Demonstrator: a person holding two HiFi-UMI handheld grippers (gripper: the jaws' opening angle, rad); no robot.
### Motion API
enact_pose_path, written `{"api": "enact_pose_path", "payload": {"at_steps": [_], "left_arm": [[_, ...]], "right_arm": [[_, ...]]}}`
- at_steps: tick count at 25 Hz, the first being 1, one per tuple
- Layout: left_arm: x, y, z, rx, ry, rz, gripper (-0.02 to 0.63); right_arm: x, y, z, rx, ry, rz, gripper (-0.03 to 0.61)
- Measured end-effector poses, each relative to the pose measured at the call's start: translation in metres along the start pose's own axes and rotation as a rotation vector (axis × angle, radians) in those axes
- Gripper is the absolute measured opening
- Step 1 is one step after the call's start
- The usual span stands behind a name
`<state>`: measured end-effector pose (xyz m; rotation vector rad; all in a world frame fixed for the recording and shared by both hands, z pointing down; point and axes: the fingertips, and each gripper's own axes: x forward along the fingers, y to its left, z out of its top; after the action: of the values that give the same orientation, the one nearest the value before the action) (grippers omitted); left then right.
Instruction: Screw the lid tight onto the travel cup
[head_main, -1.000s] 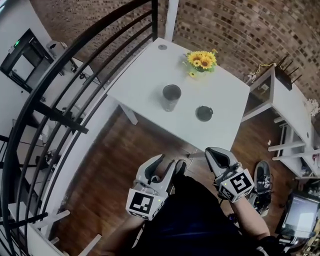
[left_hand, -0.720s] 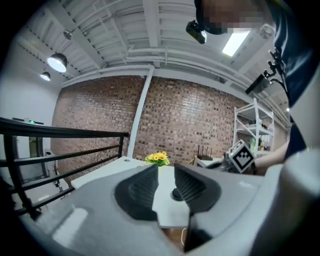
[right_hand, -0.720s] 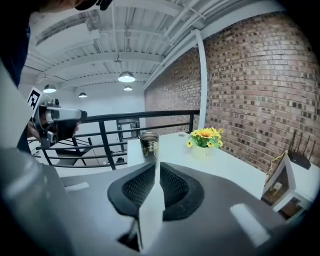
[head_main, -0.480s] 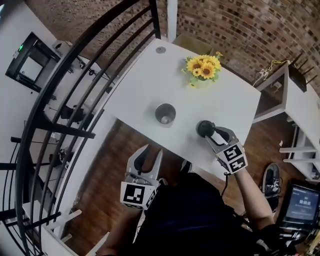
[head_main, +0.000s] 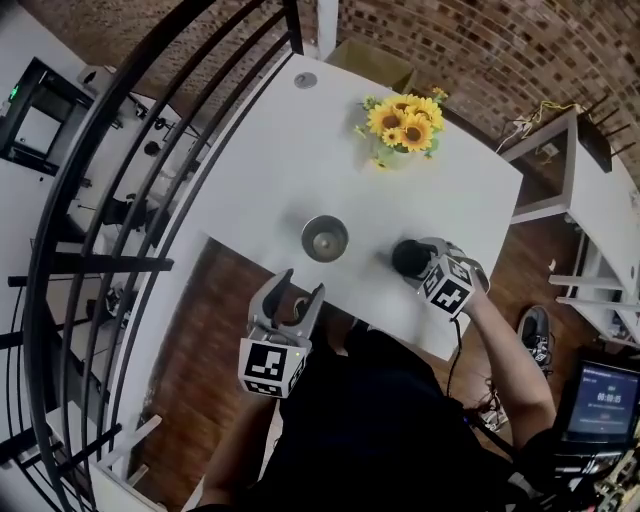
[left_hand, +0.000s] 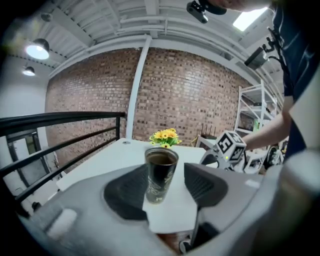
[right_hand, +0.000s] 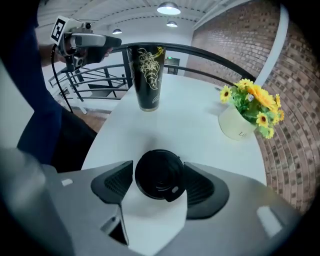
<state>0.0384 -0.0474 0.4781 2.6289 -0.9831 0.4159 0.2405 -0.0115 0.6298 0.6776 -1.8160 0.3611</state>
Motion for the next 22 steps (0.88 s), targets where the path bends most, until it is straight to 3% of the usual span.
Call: {"api": "enact_pose_path", "payload": {"at_steps": [7,13,22], "left_arm": [[0.004,0.018,0.005,-0.040,0.006,-0.107,0.222],[0.002,0.040,0.007,-0.043,-0.001,-0.094,0.215],[-0.009,0.036,0.014,-0.064,0.005,-0.149,0.199]], "right_arm": [[0.012,-0.003,-0.003,0.017,0.151,0.070,0.367],[0.021,0.001,-0.007,0.016,0.222,0.092,0.367],[0.019,0.008,-0.002,0.041,0.209,0.110,0.356]]}}
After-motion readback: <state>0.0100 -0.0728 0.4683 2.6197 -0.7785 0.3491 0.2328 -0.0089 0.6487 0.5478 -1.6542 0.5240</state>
